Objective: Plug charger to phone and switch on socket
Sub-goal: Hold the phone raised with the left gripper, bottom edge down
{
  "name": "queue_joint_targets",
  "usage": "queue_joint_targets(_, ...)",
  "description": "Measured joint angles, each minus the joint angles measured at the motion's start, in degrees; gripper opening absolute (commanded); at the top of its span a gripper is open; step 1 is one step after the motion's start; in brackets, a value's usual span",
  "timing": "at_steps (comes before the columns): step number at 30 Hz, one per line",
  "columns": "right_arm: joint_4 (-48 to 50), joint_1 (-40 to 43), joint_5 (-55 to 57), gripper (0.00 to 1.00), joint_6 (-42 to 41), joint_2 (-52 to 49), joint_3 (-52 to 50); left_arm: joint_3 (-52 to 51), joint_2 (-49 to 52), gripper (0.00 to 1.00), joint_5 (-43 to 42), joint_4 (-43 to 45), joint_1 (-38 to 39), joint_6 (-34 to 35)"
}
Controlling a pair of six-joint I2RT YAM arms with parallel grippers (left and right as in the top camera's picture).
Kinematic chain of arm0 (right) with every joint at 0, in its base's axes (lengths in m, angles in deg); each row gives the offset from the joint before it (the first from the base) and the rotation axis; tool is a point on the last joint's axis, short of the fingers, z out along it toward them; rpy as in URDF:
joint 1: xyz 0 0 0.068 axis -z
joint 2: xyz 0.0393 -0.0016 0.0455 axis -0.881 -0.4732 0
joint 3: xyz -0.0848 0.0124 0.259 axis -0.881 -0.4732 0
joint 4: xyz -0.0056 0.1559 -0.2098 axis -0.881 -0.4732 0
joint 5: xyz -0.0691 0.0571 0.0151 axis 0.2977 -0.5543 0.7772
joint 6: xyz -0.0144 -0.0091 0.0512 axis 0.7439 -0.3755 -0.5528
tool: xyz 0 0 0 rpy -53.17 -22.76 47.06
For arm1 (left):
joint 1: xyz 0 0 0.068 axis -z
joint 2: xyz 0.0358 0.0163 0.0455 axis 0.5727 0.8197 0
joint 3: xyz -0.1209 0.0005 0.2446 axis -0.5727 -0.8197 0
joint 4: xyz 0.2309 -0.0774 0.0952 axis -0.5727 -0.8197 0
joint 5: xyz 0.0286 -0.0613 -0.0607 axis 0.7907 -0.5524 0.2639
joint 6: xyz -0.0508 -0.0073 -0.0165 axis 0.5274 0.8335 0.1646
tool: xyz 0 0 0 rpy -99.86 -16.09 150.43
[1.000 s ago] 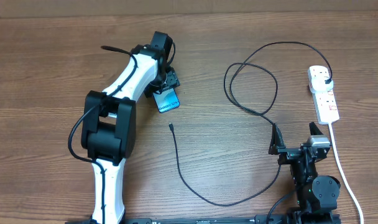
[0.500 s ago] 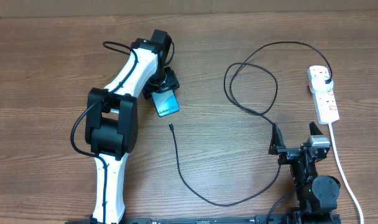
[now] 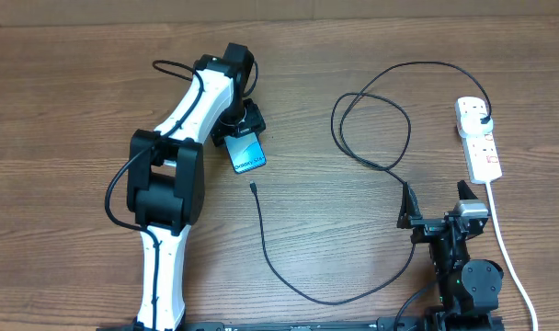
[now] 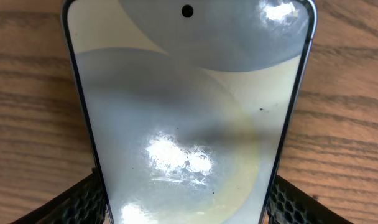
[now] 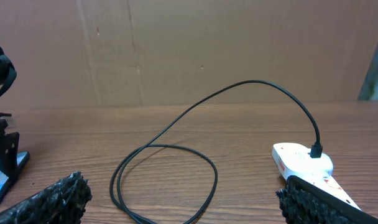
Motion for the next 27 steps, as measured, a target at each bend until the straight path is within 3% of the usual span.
queue_joint_targets(5,0.04,0.0,-0.02,1.0,-0.02,0.0,0.0,6.19,0.37,0.04,-0.02,-4.52,-0.02,-0.02)
queue_joint_targets(11,0.02,0.02,0.0,1.0,-0.04,0.0,0.0,12.37,0.37,0.04,-0.72,-9.57,-0.02,0.02)
queue_joint_targets(27,0.04,0.02,0.0,1.0,-0.02,0.0,0.0,12.81,0.37,0.04,-6.97,-21.16,-0.07,0.0)
